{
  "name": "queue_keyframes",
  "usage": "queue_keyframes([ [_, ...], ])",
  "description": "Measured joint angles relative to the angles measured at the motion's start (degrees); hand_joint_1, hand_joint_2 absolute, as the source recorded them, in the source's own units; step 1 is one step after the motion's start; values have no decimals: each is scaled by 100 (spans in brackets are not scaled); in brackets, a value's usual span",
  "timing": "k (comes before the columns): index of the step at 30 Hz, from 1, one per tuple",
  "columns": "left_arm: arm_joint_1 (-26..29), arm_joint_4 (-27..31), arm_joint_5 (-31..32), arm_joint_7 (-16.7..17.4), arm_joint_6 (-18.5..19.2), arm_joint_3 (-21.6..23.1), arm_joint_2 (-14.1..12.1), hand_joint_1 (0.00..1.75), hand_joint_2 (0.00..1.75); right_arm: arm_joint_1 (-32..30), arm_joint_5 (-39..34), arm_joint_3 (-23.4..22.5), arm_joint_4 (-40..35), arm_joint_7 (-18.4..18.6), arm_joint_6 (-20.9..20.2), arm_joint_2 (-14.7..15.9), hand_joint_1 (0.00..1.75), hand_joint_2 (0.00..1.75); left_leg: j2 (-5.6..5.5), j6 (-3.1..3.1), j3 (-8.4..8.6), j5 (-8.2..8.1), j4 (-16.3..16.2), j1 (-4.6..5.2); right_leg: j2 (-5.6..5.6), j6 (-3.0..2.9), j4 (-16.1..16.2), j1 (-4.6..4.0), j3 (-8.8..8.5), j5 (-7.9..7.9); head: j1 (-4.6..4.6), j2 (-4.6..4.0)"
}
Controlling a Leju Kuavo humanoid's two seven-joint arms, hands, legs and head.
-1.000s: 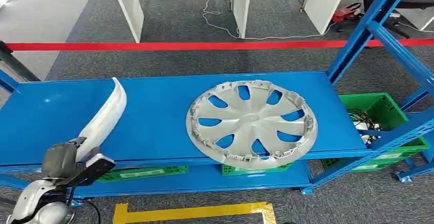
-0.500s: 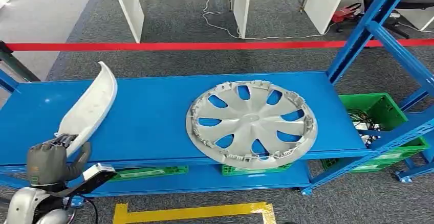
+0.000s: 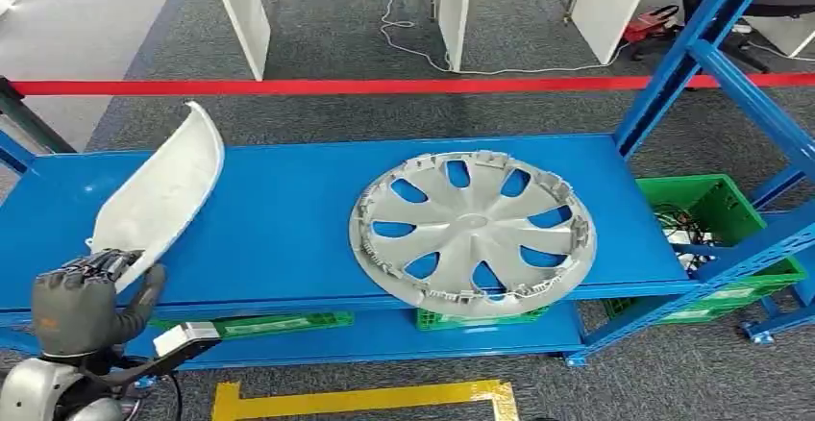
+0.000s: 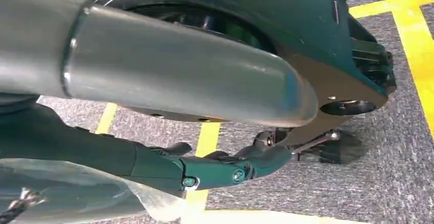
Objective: Take the parts from the cabinet and place them on the table.
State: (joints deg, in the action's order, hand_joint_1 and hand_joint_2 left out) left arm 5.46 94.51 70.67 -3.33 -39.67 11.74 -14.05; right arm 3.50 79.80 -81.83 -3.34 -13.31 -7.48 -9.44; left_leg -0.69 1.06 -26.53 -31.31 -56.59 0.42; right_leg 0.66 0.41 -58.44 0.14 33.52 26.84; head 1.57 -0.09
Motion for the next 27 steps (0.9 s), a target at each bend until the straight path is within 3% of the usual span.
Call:
queue_keyframes([
  [13,161,607,258,-491,-13,-441,350,175,175,6,22,-66,0,-15,-2,0,0,0,0,0,0,0,0,0,-1,0,0,0,0,0,0,0],
  [18,172,596,-285,-546,-13,-441,350,175,175,8,28,-87,-2,-17,-2,0,0,0,0,0,0,0,0,0,-1,0,0,0,0,0,0,0],
  [27,173,577,-234,-596,-13,-439,301,175,175,8,94,-96,-2,-17,-2,0,0,0,0,0,0,0,0,0,-1,0,0,0,0,0,2,0],
])
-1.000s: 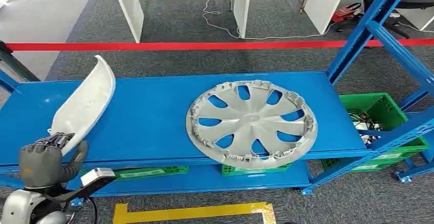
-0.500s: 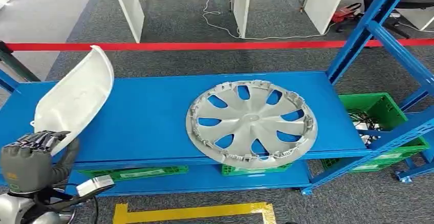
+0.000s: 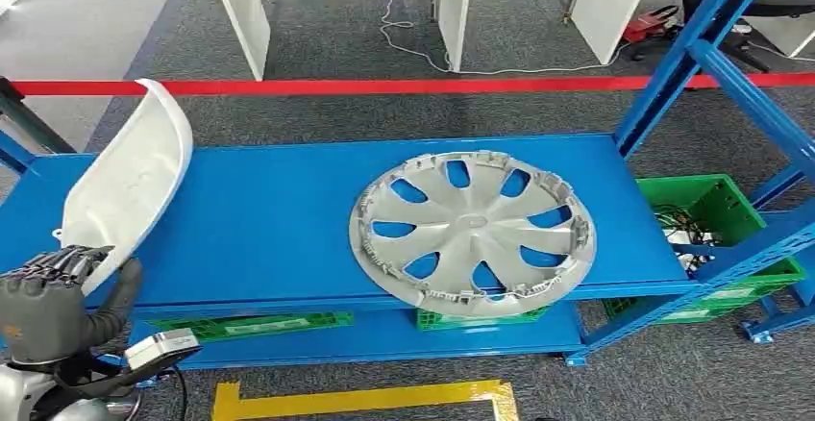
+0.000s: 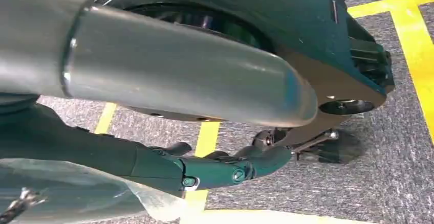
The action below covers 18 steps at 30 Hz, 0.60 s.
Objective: Take the parts from the cabinet and place them on the table.
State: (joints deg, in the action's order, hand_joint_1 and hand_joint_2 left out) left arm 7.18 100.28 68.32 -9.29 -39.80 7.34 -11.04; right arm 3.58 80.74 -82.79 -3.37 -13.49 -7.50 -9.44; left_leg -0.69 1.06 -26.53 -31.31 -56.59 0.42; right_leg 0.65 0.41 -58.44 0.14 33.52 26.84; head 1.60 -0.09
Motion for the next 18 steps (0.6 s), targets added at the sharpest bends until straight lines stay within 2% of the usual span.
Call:
queue_keyframes([
  [18,2,-13,88,18,0,-7,-26,175,175,5,17,0,0,0,0,0,0,0,0,0,0,0,0,0,0,0,0,0,0,0,-2,0],
])
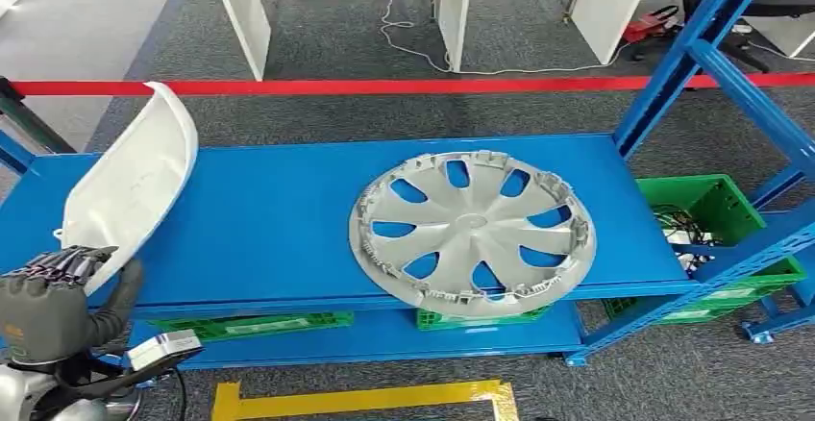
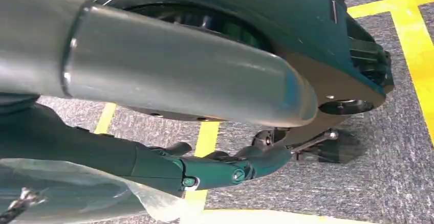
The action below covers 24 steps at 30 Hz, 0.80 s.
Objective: Take the parts from the cabinet and place them on the table.
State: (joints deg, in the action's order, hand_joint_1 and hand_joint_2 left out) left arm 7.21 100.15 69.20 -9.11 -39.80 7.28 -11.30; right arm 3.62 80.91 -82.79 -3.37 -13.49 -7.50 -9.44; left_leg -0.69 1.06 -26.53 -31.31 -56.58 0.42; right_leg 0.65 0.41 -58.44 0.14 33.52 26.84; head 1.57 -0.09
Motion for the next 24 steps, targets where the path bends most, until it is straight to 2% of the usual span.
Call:
queue_keyframes([
  [5,45,-17,41,155,0,-18,-120,175,175,10,13,0,0,0,-4,-4,0,0,0,18,-12,-10,-42,24,1,31,11,24,4,-26,0,0],
  [7,68,-17,6,181,0,-48,-177,175,175,11,15,0,0,0,-7,-13,0,0,-1,51,-6,32,-53,39,3,66,28,43,2,-82,-2,0],
  [8,70,-17,-20,183,0,-79,-203,175,175,14,15,0,0,0,-7,-18,0,0,5,82,-9,103,26,20,12,93,44,24,-6,-112,-4,0],
  [9,70,-17,-24,183,0,-87,-214,175,175,18,15,0,0,2,-7,-17,0,0,60,103,19,176,103,-34,7,98,12,18,70,-4,-3,0],
  [10,76,-17,-26,188,-4,-100,-225,175,175,26,15,0,0,0,-7,-17,0,0,58,137,-1,209,142,-44,-6,118,-196,7,159,206,30,0],
  [12,109,-22,-29,199,-9,-109,-229,175,175,32,20,0,0,2,-7,-20,0,0,82,138,-59,232,139,-51,-8,159,-1056,41,496,640,35,0],
  [13,128,-24,-40,199,-9,-109,-240,175,175,30,20,0,0,4,-7,-20,0,0,97,132,-80,245,134,-51,-13,179,-1450,51,649,793,39,0],
  [14,142,-28,-59,199,-9,-109,-256,175,175,28,20,0,0,4,-5,-20,0,0,103,120,-99,252,124,-56,-18,200,-1655,61,718,810,37,0],
  [15,158,-35,-81,199,-9,-109,-262,175,175,30,20,0,0,9,-4,-20,0,0,112,110,-113,257,106,-69,-24,217,-1573,71,643,678,37,0],
  [16,162,-39,-105,199,-9,-111,-279,175,175,31,20,0,0,11,-2,-20,0,0,115,100,-126,253,85,-84,-33,228,-1258,85,450,459,39,0],
  [17,162,-42,-131,201,-9,-111,-291,175,175,34,20,0,0,13,-2,-20,0,0,115,76,-131,243,55,-105,-43,236,-789,104,186,215,35,0],
  [18,161,-41,-140,201,-11,-116,-308,175,175,38,24,0,0,11,-2,-20,0,0,114,33,-145,215,3,-115,-65,260,-258,129,-97,42,42,0],
  [19,165,-41,-147,205,-11,-124,-334,175,175,55,26,0,4,13,-2,-37,0,0,110,-15,-198,205,-22,-95,-67,263,-147,101,-206,218,55,0],
  [20,167,-42,-155,208,-11,-127,-356,175,175,67,26,0,4,13,0,-39,0,0,101,-50,-244,212,-78,-73,-33,194,-129,96,-229,141,59,0],
  [21,175,-44,-184,207,-13,-136,-383,175,175,65,26,0,4,22,0,-42,0,0,99,-75,-248,227,-111,-65,-32,175,-101,110,-192,165,39,0],
  [23,181,-50,-227,207,-13,-140,-450,175,175,73,44,-2,4,39,0,-42,0,0,94,-140,-315,265,-125,-76,-12,96,-94,100,-147,197,33,0],
  [24,190,-55,-238,208,-13,-144,-463,175,175,70,48,-2,4,39,0,-42,0,0,91,-175,-343,190,-166,-93,-24,31,-60,132,-121,160,35,0],
])
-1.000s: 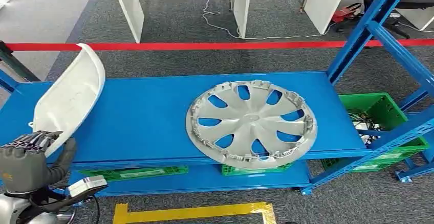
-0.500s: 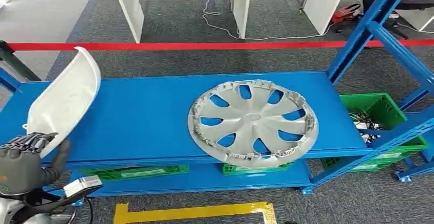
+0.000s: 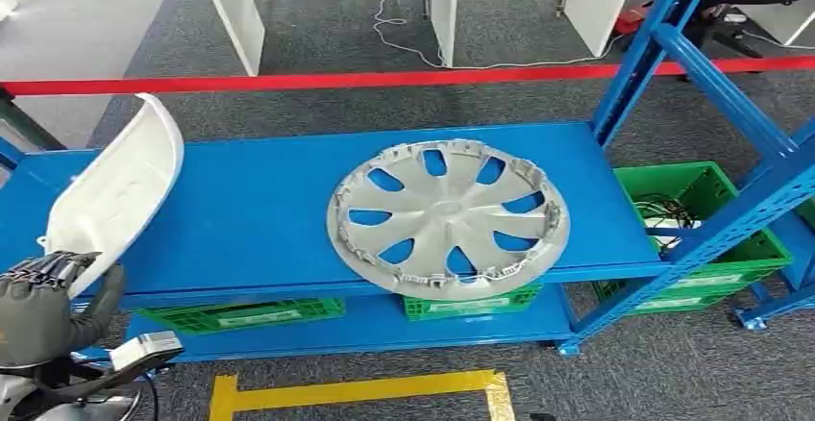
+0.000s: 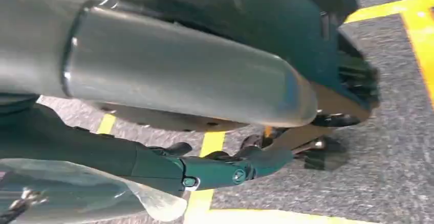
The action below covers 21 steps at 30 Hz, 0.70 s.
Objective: Take the parts from the cabinet and place them on the table.
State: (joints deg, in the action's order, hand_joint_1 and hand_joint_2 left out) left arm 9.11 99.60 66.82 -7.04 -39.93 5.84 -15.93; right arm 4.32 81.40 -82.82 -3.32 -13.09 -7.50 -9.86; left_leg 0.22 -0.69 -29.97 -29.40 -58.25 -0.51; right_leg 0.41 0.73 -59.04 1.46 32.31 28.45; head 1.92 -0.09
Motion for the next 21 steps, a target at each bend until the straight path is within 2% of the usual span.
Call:
queue_keyframes([
  [1,0,0,-4,0,0,-4,-23,175,175,5,2,0,0,0,4,0,0,0,-3,-22,-66,-193,-156,-2,-4,-50,0,-10,37,-29,-13,0],
  [2,0,-2,-2,0,0,-5,-39,175,175,10,8,0,0,0,18,0,0,0,-3,-38,-187,-452,-485,-6,-9,-101,0,-21,83,-61,-26,0],
  [4,12,-26,4,2,0,-5,-48,175,175,13,22,-2,0,0,17,0,0,0,-4,-55,-485,-923,-1341,-6,-21,-154,-4,-53,190,-130,-26,0],
  [5,31,-37,-16,0,0,-5,-52,175,175,11,28,-2,0,0,20,0,0,0,-3,-51,-554,-1013,-1616,-6,-24,-165,-6,-71,245,-172,-22,0],
  [6,50,-44,-31,-4,0,-7,-57,175,175,10,37,-4,0,0,20,0,0,0,-3,-37,-505,-926,-1623,-5,-23,-166,-6,-86,299,-213,-22,0],
  [7,54,-46,-37,-4,0,-9,-61,175,175,10,37,-4,0,0,22,0,0,0,-4,-11,-340,-703,-1378,-3,-23,-163,-8,-102,357,-263,-24,0],
  [9,47,-48,-77,-4,0,-9,-87,175,175,18,37,-7,0,0,28,-2,0,0,-4,59,195,-249,-477,6,-18,-152,-9,-127,444,-352,-22,0],
  [10,34,-48,-83,-4,0,-9,-98,175,175,25,37,-9,0,0,31,-9,0,0,-8,100,448,-266,0,21,-19,-141,-10,-127,465,-401,-20,0],
  [11,24,-52,-85,-4,0,-9,-109,175,175,31,35,-9,0,0,35,-15,0,0,-7,99,575,-348,229,41,-17,-106,-6,-154,492,-449,-13,0],
  [12,26,-52,-90,-4,-4,-9,-114,175,175,35,35,-13,0,0,35,-15,0,0,-14,75,522,-289,185,58,-24,-77,17,-131,489,-508,-13,0],
  [14,23,-55,-88,-4,-4,-9,-133,175,175,38,35,-26,2,0,33,-30,0,0,-13,110,462,-216,191,92,-22,-3,56,-107,497,-627,-35,0],
  [15,17,-57,-87,-4,-2,-7,-131,175,175,32,37,-37,0,2,33,-28,0,0,-2,151,425,-120,240,55,-14,40,81,-125,534,-647,-48,0],
  [16,5,-59,-87,-2,-4,-2,-131,175,175,32,37,-46,0,0,33,-28,0,0,32,178,346,-42,252,33,-15,67,-7,-107,593,-429,-35,0],
  [17,8,-59,-85,7,-2,-2,-131,175,175,30,37,-50,0,4,35,-28,0,0,34,230,263,18,252,32,-21,89,-245,-108,705,-85,-9,0],
  [18,22,-61,-103,24,-2,2,-131,175,175,31,44,-55,0,4,35,-28,0,0,38,246,168,89,250,34,-22,114,-690,-94,807,310,2,0],
  [19,38,-61,-138,44,-2,4,-129,175,175,34,44,-59,0,6,46,-26,0,0,45,248,81,163,246,36,-22,135,-1147,-92,905,587,-4,0],
  [20,51,-61,-149,52,-2,6,-129,175,175,33,44,-68,0,9,68,-26,0,0,51,245,-17,233,234,38,-22,153,-1509,-92,959,695,0,0],
  [21,66,-61,-153,63,-2,9,-129,175,175,28,44,-83,0,15,85,-26,0,0,53,238,-121,308,223,38,-23,165,-1700,-92,929,606,0,0],
])
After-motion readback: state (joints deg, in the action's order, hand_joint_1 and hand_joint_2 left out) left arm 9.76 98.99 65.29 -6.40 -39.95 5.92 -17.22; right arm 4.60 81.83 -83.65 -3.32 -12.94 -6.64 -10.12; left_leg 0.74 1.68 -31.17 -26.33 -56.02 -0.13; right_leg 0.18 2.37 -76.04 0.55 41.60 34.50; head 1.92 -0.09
